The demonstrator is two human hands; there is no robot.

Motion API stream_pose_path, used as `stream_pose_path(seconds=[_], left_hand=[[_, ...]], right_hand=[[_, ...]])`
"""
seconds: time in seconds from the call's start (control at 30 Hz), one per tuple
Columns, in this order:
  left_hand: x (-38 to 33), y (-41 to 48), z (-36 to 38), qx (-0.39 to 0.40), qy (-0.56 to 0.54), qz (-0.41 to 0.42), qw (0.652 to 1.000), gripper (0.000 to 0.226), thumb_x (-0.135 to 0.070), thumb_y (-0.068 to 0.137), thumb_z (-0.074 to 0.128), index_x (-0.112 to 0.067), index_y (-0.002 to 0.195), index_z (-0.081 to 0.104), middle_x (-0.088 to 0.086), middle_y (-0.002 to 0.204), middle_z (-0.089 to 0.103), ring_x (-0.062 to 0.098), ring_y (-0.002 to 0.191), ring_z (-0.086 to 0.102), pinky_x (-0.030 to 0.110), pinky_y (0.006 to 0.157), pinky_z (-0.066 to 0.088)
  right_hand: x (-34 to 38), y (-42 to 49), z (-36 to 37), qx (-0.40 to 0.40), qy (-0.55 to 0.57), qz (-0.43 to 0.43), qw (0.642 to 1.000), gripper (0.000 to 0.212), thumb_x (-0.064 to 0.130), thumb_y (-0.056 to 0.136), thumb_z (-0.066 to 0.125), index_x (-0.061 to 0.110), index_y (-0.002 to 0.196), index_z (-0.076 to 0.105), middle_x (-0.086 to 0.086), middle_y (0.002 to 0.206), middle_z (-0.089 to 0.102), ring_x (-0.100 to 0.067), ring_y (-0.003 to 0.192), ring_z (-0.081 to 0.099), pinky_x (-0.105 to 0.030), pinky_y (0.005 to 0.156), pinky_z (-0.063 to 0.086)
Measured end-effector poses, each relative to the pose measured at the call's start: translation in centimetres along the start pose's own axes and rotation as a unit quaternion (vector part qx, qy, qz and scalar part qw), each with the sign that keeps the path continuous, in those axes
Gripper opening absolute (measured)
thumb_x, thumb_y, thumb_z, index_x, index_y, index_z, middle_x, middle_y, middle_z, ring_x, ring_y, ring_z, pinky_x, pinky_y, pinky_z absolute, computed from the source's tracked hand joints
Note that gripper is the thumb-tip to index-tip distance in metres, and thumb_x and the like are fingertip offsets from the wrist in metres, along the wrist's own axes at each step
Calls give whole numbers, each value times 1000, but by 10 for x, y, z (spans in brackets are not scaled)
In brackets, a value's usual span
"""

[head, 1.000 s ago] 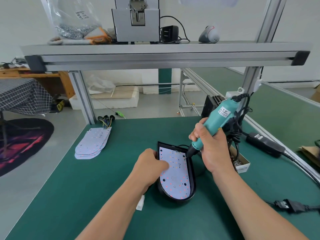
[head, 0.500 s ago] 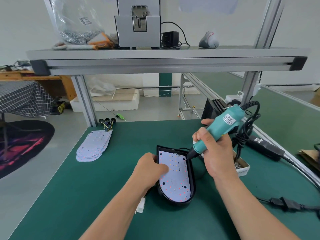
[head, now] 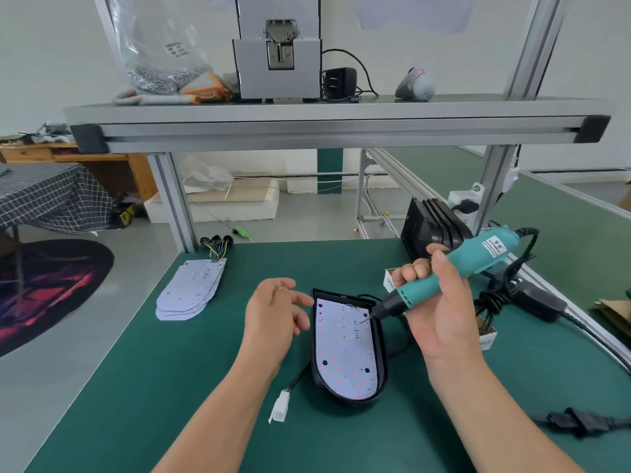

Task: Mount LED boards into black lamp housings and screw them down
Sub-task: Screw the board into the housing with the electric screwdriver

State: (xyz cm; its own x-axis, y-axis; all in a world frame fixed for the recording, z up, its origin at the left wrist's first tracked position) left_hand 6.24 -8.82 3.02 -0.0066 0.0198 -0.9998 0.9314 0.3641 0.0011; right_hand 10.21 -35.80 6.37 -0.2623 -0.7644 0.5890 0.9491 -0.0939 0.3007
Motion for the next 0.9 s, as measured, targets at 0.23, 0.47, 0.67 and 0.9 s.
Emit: stream_pose_path(seconds=[0.23,0.47,0.67,0.9], left_hand=[[-15,-8,13,71,-14,36,997,16,-11,110,46,-11,110,62,5,93,82,16,55,57,23,48,45],[-25,-22,32,155,39,125,979,29,-12,99,74,-39,103,84,-21,85,74,-5,75,64,8,72,47],[-22,-29,43,185,70,128,972,19,-36,85,79,-44,101,83,-15,103,81,7,97,73,25,90,55],[-15,-33,45,167,139,131,967,18,-35,87,85,-51,93,81,-24,95,78,-10,78,64,7,69,45]], right_hand=[[-5,-2,5,3,17,16,1000,12,23,99,66,19,110,63,0,78,50,-18,72,54,-39,92,50],[1,-4,10,-4,37,14,999,16,25,100,65,18,113,58,1,78,49,-17,73,51,-40,94,49],[8,-4,15,3,57,8,998,9,24,102,64,19,109,62,2,78,49,-16,73,52,-38,94,50],[14,-4,19,8,73,-4,997,6,24,101,63,20,105,64,3,77,49,-15,72,53,-37,92,53]])
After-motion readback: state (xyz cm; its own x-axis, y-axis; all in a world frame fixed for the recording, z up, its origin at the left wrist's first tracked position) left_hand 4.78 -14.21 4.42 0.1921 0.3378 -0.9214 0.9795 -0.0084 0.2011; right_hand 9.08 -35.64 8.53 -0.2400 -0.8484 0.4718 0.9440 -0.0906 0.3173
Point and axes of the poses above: each hand's wrist, its own y-axis towards the middle knuckle, its own z-axis out of the palm, x = y × z, the point moved 9 cm from there along y, towards the middle knuckle
